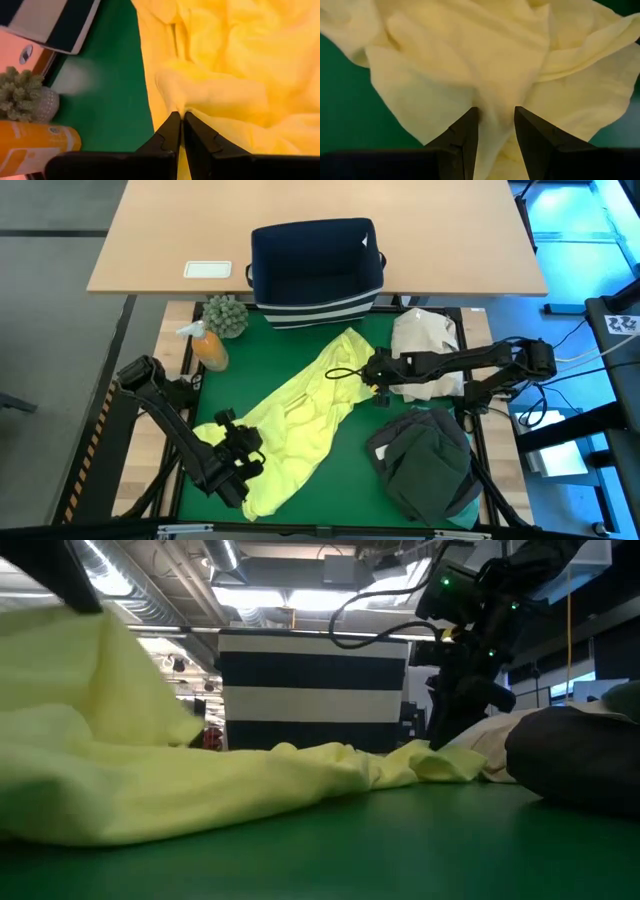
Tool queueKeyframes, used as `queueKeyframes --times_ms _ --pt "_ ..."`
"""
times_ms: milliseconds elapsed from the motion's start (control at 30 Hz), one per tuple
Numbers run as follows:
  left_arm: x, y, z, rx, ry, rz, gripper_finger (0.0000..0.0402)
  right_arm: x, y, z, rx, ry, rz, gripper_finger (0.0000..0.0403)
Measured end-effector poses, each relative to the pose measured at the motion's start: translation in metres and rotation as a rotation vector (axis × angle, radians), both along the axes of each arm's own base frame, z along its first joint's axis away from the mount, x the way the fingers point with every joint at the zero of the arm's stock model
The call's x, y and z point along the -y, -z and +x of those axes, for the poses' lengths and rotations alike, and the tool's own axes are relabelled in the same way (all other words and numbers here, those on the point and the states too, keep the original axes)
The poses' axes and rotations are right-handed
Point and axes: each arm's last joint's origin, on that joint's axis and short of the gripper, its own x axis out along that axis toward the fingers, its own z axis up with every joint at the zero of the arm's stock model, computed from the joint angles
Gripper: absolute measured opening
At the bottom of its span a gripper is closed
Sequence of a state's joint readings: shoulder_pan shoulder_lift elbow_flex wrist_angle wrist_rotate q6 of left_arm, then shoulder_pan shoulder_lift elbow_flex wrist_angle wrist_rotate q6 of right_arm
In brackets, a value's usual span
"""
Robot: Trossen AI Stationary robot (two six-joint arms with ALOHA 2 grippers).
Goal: Fold laundry
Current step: Fold the yellow shirt on the table
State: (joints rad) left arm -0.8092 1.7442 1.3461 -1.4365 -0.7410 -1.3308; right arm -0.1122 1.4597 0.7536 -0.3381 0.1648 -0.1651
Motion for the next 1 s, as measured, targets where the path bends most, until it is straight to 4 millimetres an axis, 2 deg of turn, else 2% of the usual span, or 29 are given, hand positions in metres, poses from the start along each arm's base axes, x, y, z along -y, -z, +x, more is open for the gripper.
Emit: queueKeyframes --times_ms 100,233,433,533,800,1000 --pt "-0.006 0.015 -0.006 0.022 -0.008 -0.057 0.0016 -0.001 0.0 0.0 0.003 -0.008 0.017 0.0127" --pt "-0.023 0.027 -0.024 0.031 -0.042 -0.156 0.0016 -0.001 0.0 0.0 0.005 -0.014 0.034 0.0127" --pt "-0.053 0.018 -0.051 0.081 -0.174 -0.319 0.0016 -0.001 0.0 0.0 0.005 -0.017 0.042 0.0127" --pt "-0.066 0.014 -0.059 0.122 -0.214 -0.384 0.0016 -0.001 0.0 0.0 0.006 -0.014 0.035 0.0127" --pt "-0.08 0.027 -0.056 0.163 -0.152 -0.445 0.0017 -0.001 0.0 0.001 0.009 -0.008 0.025 0.0127" --pt "-0.083 0.021 -0.048 0.126 -0.101 -0.461 0.0064 -0.001 0.001 -0.001 -0.005 -0.004 0.029 0.0127"
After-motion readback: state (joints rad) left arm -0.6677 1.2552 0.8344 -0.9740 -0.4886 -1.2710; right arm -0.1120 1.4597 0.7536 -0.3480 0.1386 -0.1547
